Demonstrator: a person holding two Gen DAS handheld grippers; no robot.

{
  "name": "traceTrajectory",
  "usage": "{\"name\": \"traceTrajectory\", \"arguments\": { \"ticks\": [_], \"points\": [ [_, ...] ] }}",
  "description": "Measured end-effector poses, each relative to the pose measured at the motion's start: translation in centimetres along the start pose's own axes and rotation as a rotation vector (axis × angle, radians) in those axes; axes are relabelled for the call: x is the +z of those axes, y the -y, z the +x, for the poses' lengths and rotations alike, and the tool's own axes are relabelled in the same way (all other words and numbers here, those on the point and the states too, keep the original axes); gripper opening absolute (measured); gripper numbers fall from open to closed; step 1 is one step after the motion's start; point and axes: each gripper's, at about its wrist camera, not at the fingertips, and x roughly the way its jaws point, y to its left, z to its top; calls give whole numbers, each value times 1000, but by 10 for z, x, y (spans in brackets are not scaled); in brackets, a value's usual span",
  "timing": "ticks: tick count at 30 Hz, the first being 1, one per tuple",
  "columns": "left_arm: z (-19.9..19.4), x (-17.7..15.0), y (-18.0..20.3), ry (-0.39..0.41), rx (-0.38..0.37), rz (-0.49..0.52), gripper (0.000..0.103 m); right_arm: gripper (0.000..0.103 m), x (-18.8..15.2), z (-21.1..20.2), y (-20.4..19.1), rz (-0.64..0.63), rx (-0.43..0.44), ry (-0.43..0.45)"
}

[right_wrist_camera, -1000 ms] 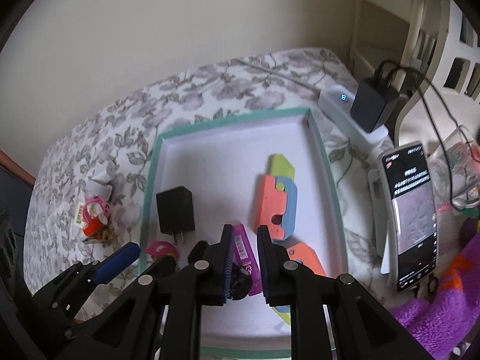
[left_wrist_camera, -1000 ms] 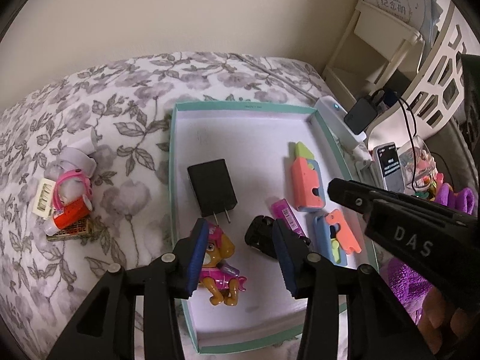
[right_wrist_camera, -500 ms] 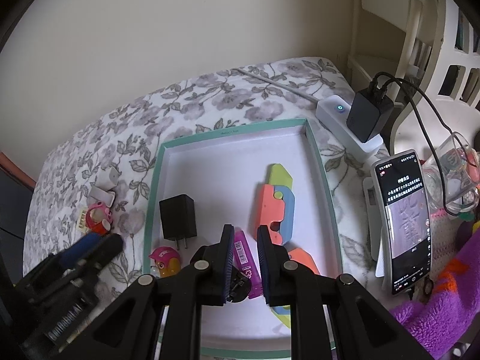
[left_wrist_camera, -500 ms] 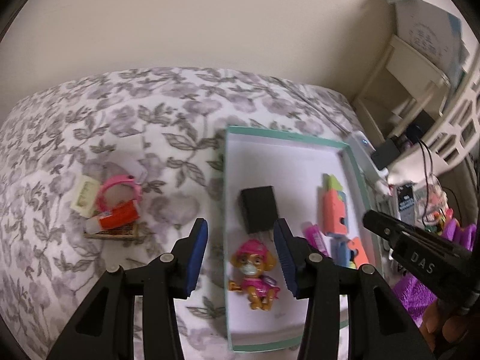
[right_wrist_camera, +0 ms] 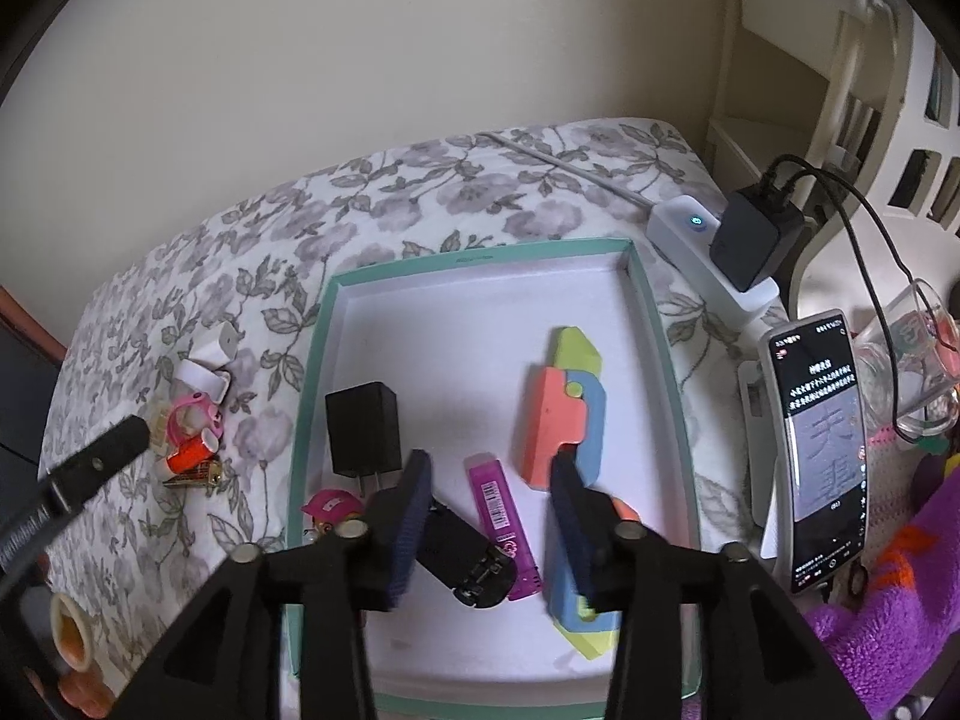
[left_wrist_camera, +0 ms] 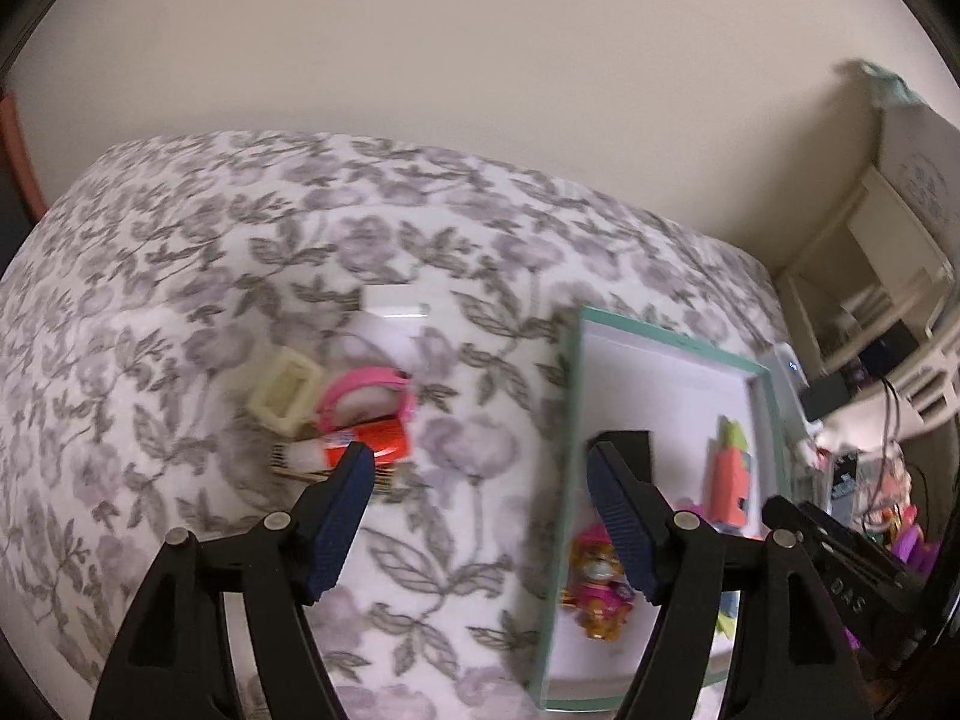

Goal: Organize rigid objects
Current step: 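Withdraw both open tools from the tray back over the remaining pile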

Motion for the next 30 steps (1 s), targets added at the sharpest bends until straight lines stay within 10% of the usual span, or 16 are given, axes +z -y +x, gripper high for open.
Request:
{"name": "traceTrajectory", "arguments": {
  "ticks": [11,14,30],
  "points": [
    [-2,3,-45,-6,76,-86,76,68,-4,7,-30,-91,7,3],
    [-3,4,-54,-4,94,-100,98,73,-5,10,-35,-95,15,-2],
    [-1,17,-94,25,117,-185,98,98,-6,23,-52,-125,19,19]
  ]
}}
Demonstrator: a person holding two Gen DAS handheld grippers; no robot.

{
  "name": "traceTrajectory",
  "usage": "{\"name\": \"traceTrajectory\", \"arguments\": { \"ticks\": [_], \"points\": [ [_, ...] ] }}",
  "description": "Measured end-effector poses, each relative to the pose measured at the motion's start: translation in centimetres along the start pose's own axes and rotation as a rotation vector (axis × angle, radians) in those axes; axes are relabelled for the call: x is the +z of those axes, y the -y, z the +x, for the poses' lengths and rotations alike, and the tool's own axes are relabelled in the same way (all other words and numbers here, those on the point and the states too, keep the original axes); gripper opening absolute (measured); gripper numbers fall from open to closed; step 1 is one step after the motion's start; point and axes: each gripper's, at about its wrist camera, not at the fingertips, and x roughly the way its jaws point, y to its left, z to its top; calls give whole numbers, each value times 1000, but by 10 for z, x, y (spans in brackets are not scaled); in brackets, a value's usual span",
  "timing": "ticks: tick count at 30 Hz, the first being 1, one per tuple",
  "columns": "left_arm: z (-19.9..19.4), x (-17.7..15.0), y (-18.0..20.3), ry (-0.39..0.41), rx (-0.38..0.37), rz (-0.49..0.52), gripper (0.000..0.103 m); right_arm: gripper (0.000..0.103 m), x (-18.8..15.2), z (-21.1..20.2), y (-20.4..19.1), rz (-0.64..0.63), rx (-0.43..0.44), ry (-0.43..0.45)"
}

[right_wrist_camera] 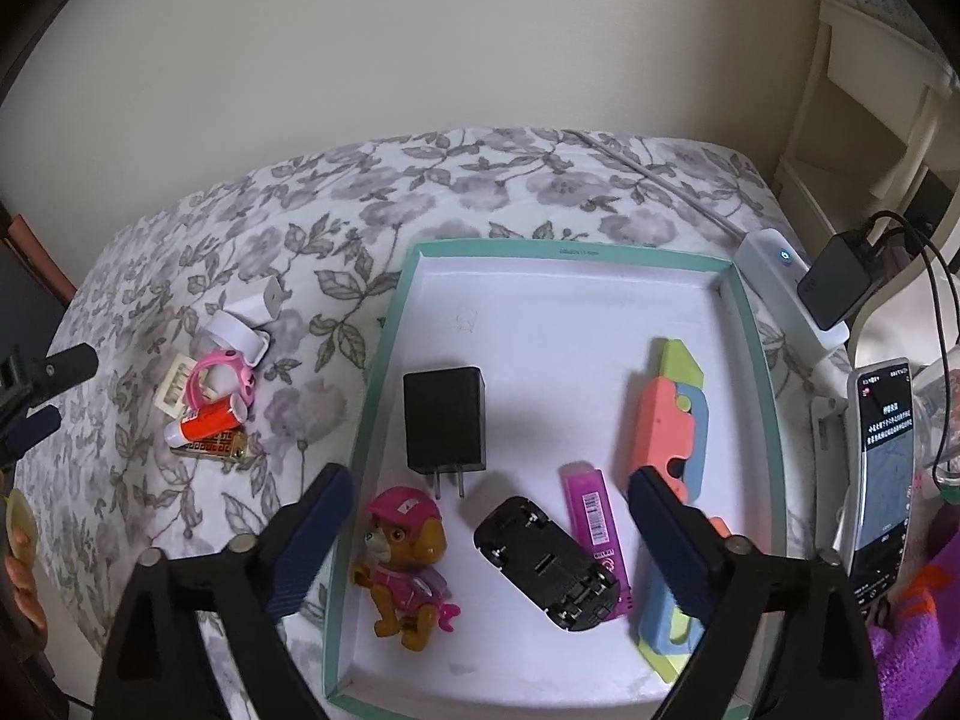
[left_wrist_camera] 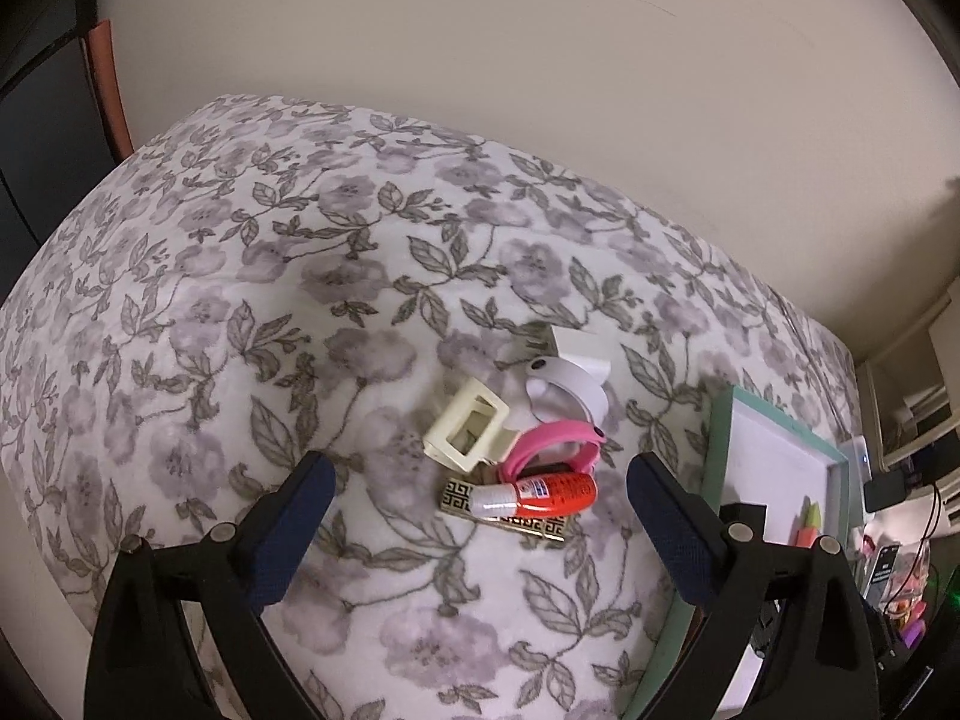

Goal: Organize rigid objects
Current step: 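Withdraw both open tools from the tray back over the remaining pile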

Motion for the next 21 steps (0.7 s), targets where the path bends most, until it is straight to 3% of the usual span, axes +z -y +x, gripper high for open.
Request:
{"name": "traceTrajectory", "arguments": {
  "ticks": [11,21],
  "points": [
    [15,24,-30,2,16,-39,98,98,23,-1,-23,27,15,56],
    [39,37,-63,-63,86,-107,98,98,37,25,-88,-65,97,36]
  ]
}}
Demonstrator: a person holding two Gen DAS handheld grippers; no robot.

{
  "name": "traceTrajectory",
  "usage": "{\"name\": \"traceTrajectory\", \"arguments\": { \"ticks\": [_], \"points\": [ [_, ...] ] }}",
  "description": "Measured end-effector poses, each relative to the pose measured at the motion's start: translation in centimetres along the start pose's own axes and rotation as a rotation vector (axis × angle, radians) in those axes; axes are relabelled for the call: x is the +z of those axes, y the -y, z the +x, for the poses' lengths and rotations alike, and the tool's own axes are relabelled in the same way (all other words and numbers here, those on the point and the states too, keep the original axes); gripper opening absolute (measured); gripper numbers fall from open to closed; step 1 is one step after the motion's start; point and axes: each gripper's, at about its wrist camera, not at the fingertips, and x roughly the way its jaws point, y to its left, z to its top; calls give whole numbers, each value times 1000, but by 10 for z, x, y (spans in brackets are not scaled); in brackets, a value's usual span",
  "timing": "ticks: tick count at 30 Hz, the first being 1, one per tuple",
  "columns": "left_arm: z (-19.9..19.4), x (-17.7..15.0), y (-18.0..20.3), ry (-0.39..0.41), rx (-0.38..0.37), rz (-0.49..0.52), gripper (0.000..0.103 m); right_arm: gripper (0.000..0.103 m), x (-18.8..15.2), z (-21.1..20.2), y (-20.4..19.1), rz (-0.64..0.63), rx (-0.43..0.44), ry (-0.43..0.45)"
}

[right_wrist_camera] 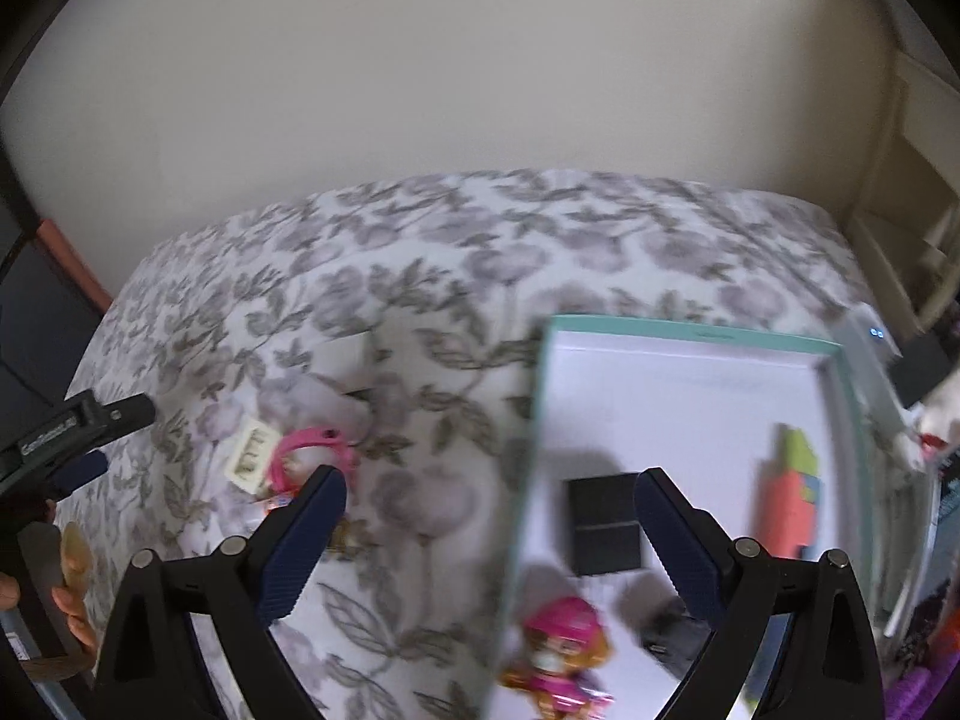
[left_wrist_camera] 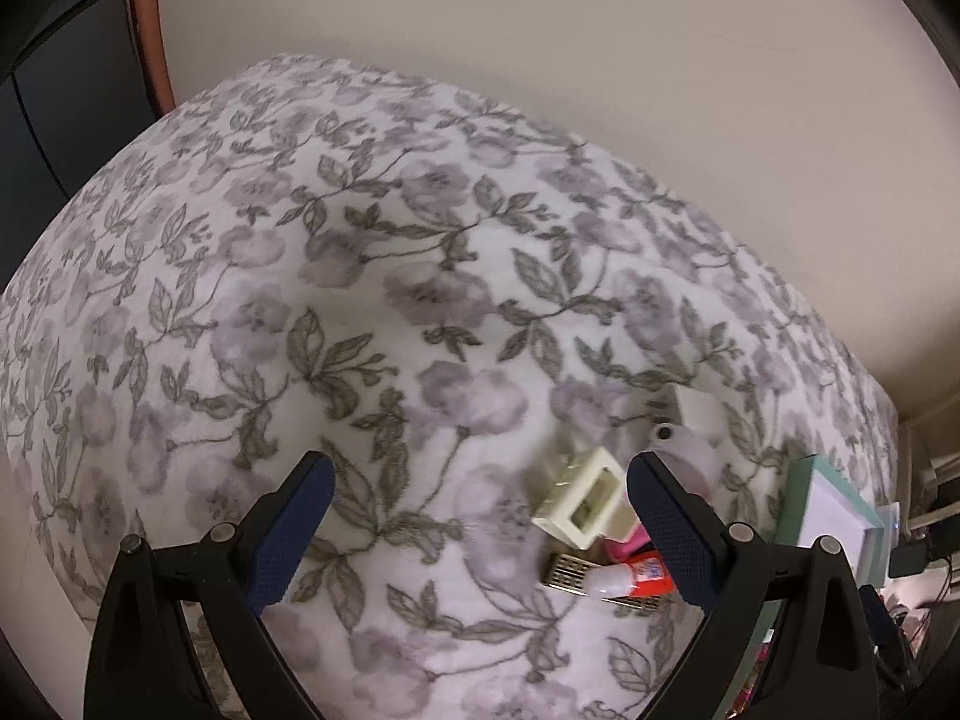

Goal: Organize rigid objects
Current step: 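Withdraw both open tools from the tray back over the remaining pile, then lower the right tool over the red-white glue stick while the left tool approaches the cream clip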

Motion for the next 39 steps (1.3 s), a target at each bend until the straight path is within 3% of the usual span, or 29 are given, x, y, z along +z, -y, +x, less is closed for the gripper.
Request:
{"name": "traceTrajectory", "arguments": {
  "ticks": [11,19,39],
  "points": [
    [41,-1,0,-110,96,67,98,98,-12,51,-58,-112,59,-81],
    [60,-6,-8,-167,130,72,98,98,-20,67,-74,-149,93,-98],
    [63,-9,-17,-192,97,43,98,98,-28,76,-92,-175,122,-106]
  ]
}}
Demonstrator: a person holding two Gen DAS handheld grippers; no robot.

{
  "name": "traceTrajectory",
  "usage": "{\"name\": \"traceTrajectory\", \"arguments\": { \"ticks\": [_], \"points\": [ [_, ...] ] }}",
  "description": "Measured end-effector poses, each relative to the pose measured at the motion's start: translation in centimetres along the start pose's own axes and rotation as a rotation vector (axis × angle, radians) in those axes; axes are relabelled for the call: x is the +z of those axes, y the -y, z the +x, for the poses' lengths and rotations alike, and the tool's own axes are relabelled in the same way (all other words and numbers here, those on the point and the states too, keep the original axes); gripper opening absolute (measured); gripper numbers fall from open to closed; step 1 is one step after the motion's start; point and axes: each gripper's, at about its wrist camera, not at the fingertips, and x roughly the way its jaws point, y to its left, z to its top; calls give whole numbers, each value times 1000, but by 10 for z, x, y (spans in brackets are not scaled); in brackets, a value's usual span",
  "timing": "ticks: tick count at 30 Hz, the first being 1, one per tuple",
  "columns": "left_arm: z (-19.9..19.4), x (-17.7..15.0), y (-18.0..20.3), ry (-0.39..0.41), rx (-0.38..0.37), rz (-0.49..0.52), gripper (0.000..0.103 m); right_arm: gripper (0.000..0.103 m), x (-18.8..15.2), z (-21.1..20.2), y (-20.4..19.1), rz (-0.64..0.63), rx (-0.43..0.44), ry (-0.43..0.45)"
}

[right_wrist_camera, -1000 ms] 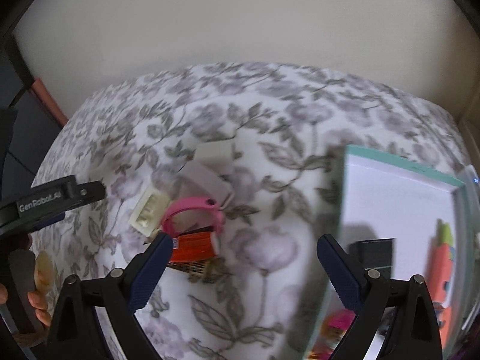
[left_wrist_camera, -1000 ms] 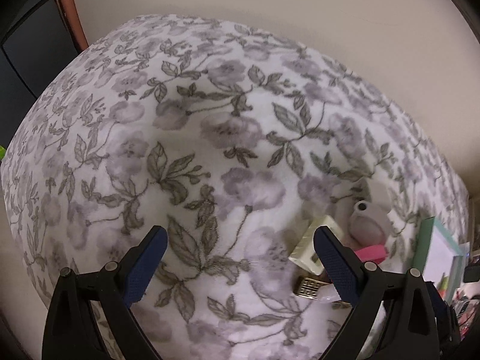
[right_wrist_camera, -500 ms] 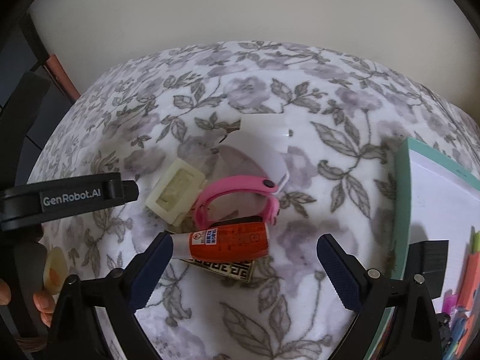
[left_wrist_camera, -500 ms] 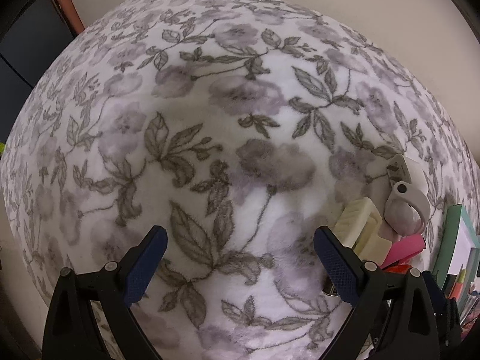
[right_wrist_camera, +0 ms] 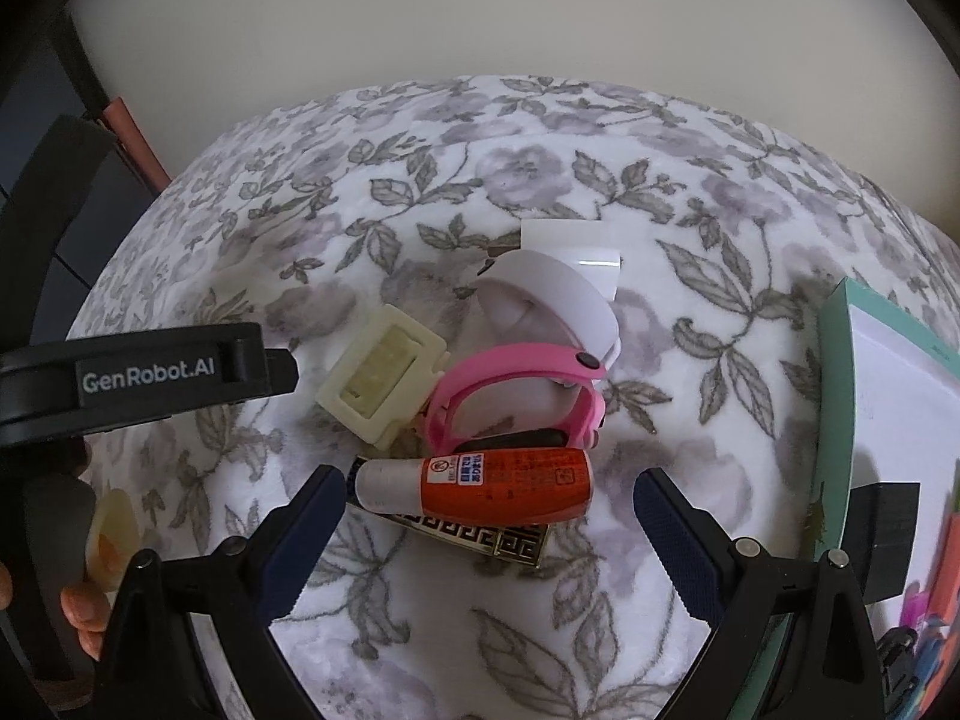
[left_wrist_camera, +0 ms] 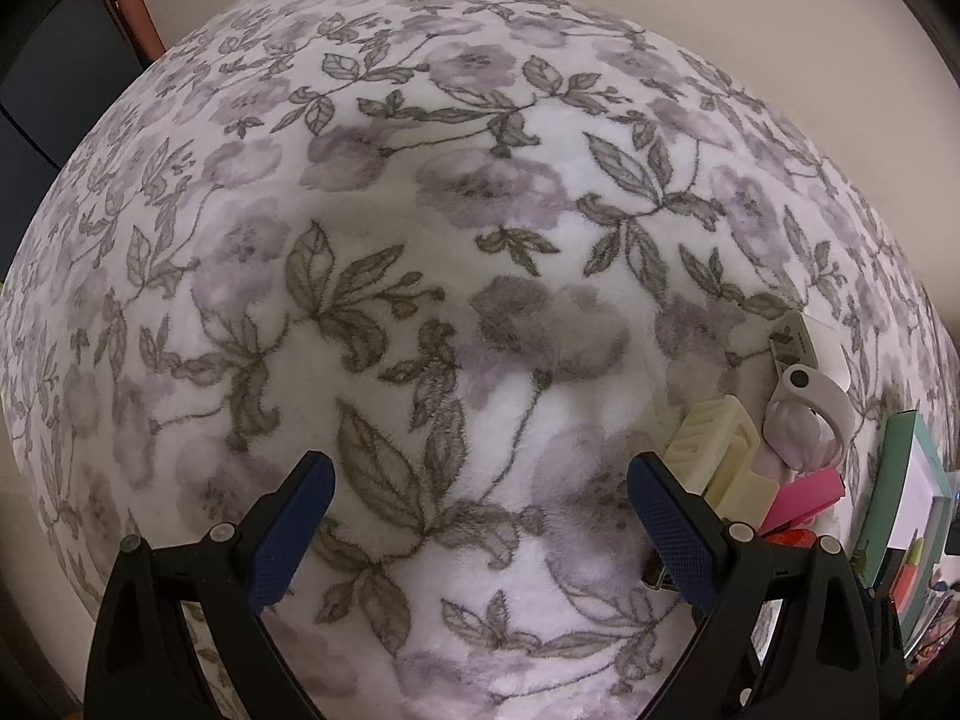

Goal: Organize rigid objects
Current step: 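Lower the right tool over the red-white glue stick while the left tool approaches the cream clip, then grasp the glue stick with the right tool while the left tool grasps the cream plastic clip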

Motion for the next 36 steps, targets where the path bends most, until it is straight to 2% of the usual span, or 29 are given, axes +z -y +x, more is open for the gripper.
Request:
{"name": "traceTrajectory", "arguments": {
  "ticks": [9,14,20,29,32,36],
  "points": [
    [-3,0,9,1,-23,24,98,98,-2,3,-6,-3,-2,6],
    [-3,-1,17,-4,-55,37,98,90,-2,2,-5,-5,13,1],
    [-6,-1,24,1,-123,35,98,82,-2,0,-3,-1,30,2],
    [-5,-2,37,8,-195,53,98,80,-2,-1,1,5,47,0],
    [-3,-4,41,16,-202,56,98,80,-1,-1,7,22,41,-3],
    [0,-3,47,43,-167,92,98,80,-1,-1,16,48,41,-6]
  ]
}}
